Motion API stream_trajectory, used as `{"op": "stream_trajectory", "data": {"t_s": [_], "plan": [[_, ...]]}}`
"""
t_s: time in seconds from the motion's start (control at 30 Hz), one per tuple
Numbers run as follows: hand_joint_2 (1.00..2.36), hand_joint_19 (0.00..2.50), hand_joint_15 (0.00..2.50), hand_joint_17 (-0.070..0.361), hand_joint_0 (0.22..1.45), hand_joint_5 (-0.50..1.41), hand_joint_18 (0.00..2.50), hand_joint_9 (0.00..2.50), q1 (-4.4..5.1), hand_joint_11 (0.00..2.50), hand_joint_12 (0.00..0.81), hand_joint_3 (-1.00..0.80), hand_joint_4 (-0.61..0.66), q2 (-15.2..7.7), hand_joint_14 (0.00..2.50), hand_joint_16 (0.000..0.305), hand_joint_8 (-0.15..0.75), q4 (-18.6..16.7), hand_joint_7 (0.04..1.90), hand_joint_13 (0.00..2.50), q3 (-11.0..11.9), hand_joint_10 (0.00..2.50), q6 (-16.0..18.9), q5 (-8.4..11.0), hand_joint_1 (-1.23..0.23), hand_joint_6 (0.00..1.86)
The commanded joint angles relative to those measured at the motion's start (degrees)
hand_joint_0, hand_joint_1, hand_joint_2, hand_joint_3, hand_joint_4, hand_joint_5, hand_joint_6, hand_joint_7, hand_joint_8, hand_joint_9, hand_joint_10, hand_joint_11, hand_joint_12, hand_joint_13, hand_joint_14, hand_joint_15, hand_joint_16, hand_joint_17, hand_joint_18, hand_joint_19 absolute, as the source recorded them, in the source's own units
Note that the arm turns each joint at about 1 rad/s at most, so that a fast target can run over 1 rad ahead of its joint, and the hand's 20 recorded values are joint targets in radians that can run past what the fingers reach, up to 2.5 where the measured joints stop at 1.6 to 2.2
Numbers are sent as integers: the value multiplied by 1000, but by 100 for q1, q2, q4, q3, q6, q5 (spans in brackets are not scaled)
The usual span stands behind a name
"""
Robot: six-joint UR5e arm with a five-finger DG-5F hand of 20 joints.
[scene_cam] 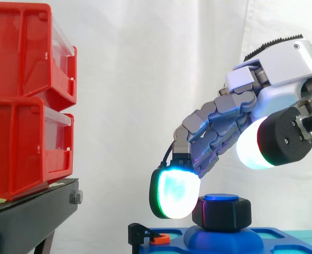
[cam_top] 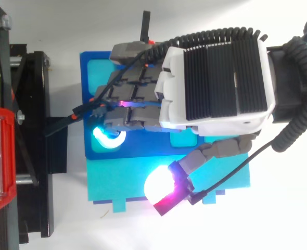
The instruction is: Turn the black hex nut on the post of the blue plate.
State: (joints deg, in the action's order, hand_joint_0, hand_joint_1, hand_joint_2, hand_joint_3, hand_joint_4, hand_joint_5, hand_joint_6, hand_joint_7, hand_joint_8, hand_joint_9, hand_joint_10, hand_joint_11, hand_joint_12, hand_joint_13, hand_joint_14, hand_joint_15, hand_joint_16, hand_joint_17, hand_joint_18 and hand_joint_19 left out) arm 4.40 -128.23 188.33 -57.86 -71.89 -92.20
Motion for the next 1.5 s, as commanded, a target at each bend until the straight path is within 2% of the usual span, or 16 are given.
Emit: {"op": "stream_trajectory", "data": {"t_s": [0.0, 0.47, 0.67, 1.03, 1.13, 1.17, 1.47], "plan": [[1000, 199, 105, 132, 475, -182, 192, 408, -18, 0, 389, -500, 232, 0, 4, 59, 264, 28, 803, 440, -6, 0, 0, 0, -405, 503], [1000, 198, 111, 132, 475, -182, 193, 409, -88, 0, 390, -500, 233, 0, 6, 58, 264, 37, 803, 441, -6, 0, -18, -53, -405, 502], [1000, 191, 105, 132, 476, -182, 193, 408, -158, 0, 390, -500, 231, 0, 4, 58, 264, 19, 803, 442, 2, 0, -70, -123, -405, 503], [1000, 190, 102, 131, 476, -182, 194, 409, -413, 0, 389, -500, 235, 0, 4, 58, 264, -7, 801, 441, -6, 0, -167, -422, -406, 502], [1000, 190, 102, 131, 476, -182, 194, 410, -448, 0, 388, -500, 232, -9, 4, 58, 265, -7, 802, 440, -6, 0, -176, -475, -407, 503], [1000, 191, 101, 132, 475, -182, 193, 410, -528, 0, 388, -500, 233, 0, 4, 58, 264, 2, 799, 440, -6, 0, -202, -545, -407, 503], [1000, 190, 105, 131, 476, -182, 196, 409, -677, 0, 388, -500, 229, 0, 4, 58, 264, -7, 799, 441, -15, 0, -290, -721, -407, 503]]}}
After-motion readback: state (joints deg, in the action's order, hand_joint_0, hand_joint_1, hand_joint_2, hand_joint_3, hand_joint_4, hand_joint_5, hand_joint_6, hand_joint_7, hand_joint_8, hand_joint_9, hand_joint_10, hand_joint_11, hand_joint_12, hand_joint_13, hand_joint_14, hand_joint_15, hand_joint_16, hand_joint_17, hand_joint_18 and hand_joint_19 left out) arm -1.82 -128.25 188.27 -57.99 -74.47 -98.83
